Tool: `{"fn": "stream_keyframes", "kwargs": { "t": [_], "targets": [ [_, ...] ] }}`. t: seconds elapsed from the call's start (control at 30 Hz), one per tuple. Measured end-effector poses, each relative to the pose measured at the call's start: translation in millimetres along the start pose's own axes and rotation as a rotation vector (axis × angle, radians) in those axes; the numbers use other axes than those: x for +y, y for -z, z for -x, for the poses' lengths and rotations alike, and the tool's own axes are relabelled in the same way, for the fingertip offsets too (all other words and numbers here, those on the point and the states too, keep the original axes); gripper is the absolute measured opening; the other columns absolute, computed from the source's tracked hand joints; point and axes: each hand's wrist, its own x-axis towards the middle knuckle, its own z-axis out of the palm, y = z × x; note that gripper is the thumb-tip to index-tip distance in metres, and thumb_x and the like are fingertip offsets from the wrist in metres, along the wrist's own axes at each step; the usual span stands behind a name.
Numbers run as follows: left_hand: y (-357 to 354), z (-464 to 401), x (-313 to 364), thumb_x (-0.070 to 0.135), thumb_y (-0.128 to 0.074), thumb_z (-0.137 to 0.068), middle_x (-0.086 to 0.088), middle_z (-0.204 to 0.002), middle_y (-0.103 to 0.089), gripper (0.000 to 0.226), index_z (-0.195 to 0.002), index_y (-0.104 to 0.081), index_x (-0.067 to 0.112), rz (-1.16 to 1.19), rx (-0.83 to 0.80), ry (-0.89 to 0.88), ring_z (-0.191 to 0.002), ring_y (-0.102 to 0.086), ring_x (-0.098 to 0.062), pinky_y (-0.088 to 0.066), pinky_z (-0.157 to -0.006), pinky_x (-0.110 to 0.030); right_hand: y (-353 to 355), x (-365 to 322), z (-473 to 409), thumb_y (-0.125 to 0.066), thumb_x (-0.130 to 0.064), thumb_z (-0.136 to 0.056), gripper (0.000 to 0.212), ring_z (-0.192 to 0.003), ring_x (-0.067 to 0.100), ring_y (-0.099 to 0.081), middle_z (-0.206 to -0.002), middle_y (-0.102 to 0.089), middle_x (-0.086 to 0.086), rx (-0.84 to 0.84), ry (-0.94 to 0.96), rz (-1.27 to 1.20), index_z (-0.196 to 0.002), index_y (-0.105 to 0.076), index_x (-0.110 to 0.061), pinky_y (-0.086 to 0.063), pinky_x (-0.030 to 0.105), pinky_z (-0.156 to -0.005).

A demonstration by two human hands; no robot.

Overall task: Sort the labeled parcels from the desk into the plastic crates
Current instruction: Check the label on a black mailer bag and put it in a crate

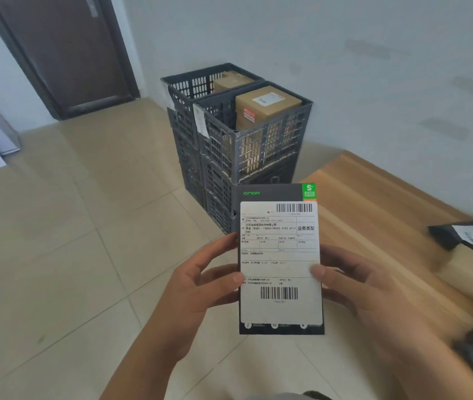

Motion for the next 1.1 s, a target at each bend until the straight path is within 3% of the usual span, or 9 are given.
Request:
{"fn": "stream_keyframes", "kwargs": {
  "t": [0.07,0.17,0.4,0.53,0.67,0.83,1.1],
  "targets": [
    [24,-6,3,0.018,-0.076,-0.08,0.0,-0.135,-0.07,0.055,-0.132,-0.069,0.037,0.017,0.018,0.01,-0.118,-0.07,-0.029,-0.062,-0.086,-0.038,-21,0,-14,-0.066,-0.016,-0.086,0.042,-0.107,0.026,-0.075,-0.118,-0.078,0.005,-0.009,-0.015,0.003,-0.127,-0.072,-0.015,-0.058,0.038,-0.092],
    [53,-21,7,0.026,-0.081,-0.075,-0.003,-0.134,-0.07,0.061,-0.134,-0.068,0.037,0.026,0.026,0.028,-0.118,-0.069,-0.029,-0.061,-0.085,-0.036,-42,-2,-41,-0.066,-0.017,-0.083,0.044,-0.107,0.026,-0.075,-0.117,-0.078,0.005,-0.015,-0.035,0.006,-0.127,-0.072,-0.013,-0.06,0.036,-0.09],
    [116,-87,12,0.016,-0.072,-0.081,0.006,-0.134,-0.071,0.058,-0.137,-0.064,0.032,0.036,0.158,0.064,-0.117,-0.071,-0.022,-0.061,-0.082,-0.028,-89,-3,-154,-0.066,-0.013,-0.084,0.042,-0.107,0.03,-0.074,-0.115,-0.078,0.009,-0.088,-0.101,0.007,-0.125,-0.073,-0.013,-0.053,0.042,-0.092],
    [157,-148,31,0.012,-0.069,-0.083,0.009,-0.137,-0.068,0.059,-0.139,-0.062,0.029,0.008,0.226,0.049,-0.119,-0.07,-0.023,-0.061,-0.087,-0.032,-116,-12,-245,-0.064,-0.004,-0.092,0.036,-0.107,0.031,-0.074,-0.113,-0.079,0.009,-0.142,-0.128,0.001,-0.125,-0.073,-0.015,-0.055,0.042,-0.093],
    [195,-221,61,0.012,-0.069,-0.082,0.011,-0.139,-0.067,0.058,-0.138,-0.062,0.028,-0.028,0.259,0.05,-0.119,-0.07,-0.023,-0.061,-0.086,-0.033,-136,-35,-333,-0.063,0.0,-0.093,0.034,-0.102,0.026,-0.076,-0.11,-0.08,0.006,-0.182,-0.146,-0.028,-0.121,-0.074,-0.016,-0.062,0.029,-0.081],
    [240,-292,85,0.014,-0.073,-0.081,0.011,-0.139,-0.066,0.06,-0.137,-0.061,0.031,-0.008,0.341,0.026,-0.119,-0.07,-0.025,-0.062,-0.087,-0.035,-169,-64,-434,-0.064,0.0,-0.093,0.034,-0.101,0.029,-0.076,-0.111,-0.08,0.007,-0.271,-0.155,-0.006,-0.122,-0.073,-0.014,-0.059,0.039,-0.088],
    [335,-378,102,0.011,-0.072,-0.08,0.008,-0.138,-0.068,0.059,-0.135,-0.06,0.03,0.026,0.427,0.015,-0.117,-0.071,-0.026,-0.062,-0.086,-0.035,-242,-86,-563,-0.063,-0.003,-0.095,0.035,-0.104,0.026,-0.076,-0.112,-0.079,0.005,-0.383,-0.148,0.097,-0.127,-0.07,-0.015,-0.058,0.041,-0.092]
  ]
}}
